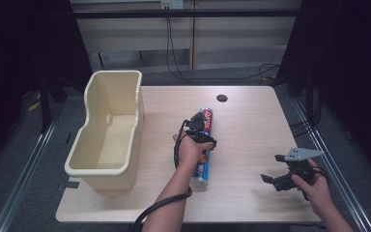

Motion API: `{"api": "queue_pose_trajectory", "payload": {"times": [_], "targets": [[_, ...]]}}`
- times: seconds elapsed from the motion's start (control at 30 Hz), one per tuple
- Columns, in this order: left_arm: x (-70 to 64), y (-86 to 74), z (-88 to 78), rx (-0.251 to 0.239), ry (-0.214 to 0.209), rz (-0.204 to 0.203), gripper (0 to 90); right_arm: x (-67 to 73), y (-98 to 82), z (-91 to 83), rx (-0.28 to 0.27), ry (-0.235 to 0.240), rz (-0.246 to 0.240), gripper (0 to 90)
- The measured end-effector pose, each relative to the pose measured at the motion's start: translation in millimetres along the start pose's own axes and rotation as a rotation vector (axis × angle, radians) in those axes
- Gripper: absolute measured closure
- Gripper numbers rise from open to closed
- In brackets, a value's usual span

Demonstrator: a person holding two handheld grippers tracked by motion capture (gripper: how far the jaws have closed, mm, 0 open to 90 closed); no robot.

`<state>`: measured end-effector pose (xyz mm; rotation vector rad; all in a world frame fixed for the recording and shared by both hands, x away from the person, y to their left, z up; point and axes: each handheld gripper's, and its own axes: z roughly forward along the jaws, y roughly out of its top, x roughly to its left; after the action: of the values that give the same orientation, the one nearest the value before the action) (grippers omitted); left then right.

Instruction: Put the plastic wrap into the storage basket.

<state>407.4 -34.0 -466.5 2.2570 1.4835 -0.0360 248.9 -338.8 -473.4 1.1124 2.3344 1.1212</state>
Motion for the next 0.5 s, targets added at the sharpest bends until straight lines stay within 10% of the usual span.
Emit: {"api": "queue_pose_trajectory", "payload": {"times": [0.5], "targets": [[-1.4,1.5,4.2,0.021,0.003,-0.051,27.2,-0.4,0.2,-1.0,-0.004,0.001,0.007,2.0]]}}
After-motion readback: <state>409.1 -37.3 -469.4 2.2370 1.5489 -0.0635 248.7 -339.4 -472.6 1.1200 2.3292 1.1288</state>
